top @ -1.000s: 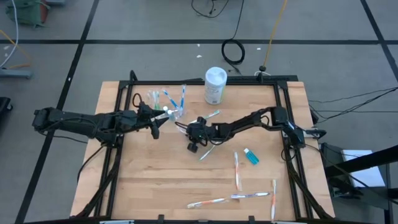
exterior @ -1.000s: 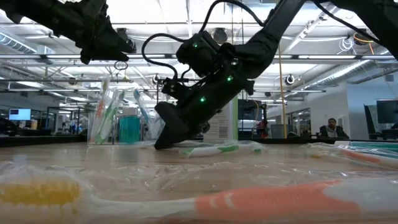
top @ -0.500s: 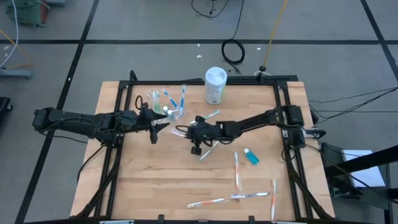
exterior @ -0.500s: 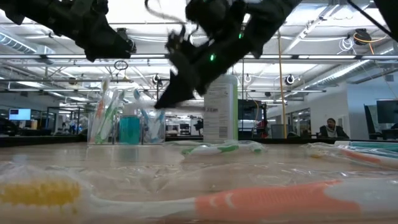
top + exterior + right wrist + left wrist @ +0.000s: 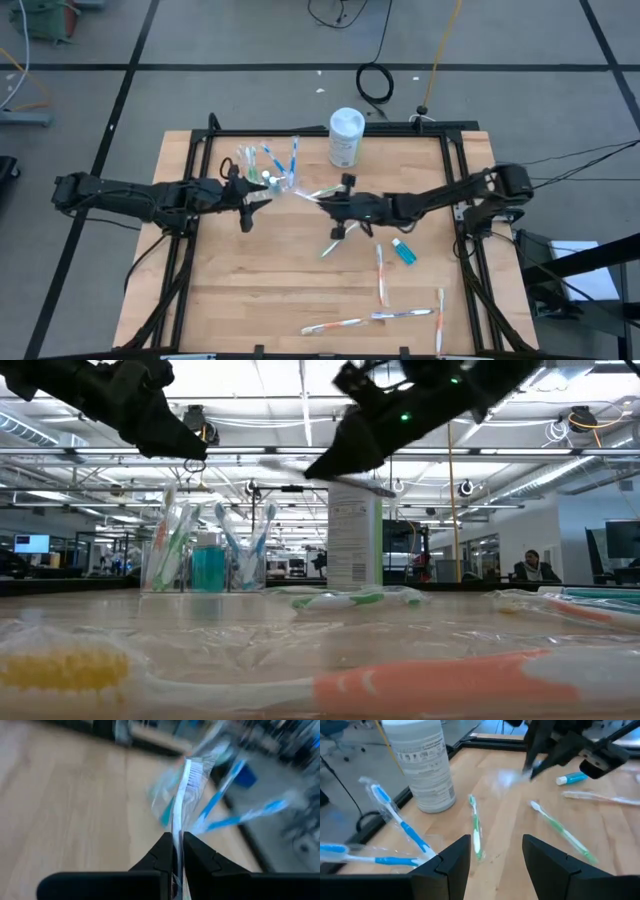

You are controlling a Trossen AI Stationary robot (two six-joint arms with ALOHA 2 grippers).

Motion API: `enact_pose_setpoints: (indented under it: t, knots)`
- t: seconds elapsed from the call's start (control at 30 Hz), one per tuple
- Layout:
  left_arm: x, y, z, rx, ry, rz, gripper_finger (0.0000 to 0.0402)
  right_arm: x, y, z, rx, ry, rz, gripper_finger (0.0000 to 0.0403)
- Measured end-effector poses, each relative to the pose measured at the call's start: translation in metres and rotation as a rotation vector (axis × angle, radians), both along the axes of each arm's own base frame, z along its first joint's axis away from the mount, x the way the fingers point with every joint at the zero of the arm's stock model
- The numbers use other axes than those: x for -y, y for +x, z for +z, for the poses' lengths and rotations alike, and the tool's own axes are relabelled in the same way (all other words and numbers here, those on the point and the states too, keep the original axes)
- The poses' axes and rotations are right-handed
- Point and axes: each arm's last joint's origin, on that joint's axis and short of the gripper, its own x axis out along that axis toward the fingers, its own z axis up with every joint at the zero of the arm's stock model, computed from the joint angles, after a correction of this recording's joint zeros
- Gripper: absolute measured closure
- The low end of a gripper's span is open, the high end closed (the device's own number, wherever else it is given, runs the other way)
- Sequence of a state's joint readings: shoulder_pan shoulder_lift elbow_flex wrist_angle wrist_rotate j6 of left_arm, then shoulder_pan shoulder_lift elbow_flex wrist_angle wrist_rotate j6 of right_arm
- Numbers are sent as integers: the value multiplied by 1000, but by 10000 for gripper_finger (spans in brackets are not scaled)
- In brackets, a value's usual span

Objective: Pick & Place toothbrushing station
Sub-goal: Put the violet toothbrush into the right of the transparent organizer

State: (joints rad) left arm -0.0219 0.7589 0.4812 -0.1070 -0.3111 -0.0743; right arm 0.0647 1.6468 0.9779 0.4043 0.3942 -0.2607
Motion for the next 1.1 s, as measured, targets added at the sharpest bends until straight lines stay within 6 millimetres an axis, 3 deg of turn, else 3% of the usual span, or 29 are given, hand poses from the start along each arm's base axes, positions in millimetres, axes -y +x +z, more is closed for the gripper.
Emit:
enact_pose_setpoints:
  t: [0.13,0.23,0.43,0.63,0.83,1.1]
  knots:
    - [0,8,2,103,-180,75,218,1,-20,-3,302,-40,31,384]
    - [0,20,1,167,-248,93,218,-1,-31,-14,392,-96,121,384]
    - [0,56,-12,255,-260,83,218,-3,-33,-24,316,-231,118,384]
    - [0,78,-27,298,-258,85,218,-1,-33,-30,232,-276,33,383]
    - [-3,88,-34,346,-281,92,218,-1,-34,-32,204,-290,43,383]
    - [-3,92,-28,353,-303,-2,218,-1,-34,-36,171,-270,45,383]
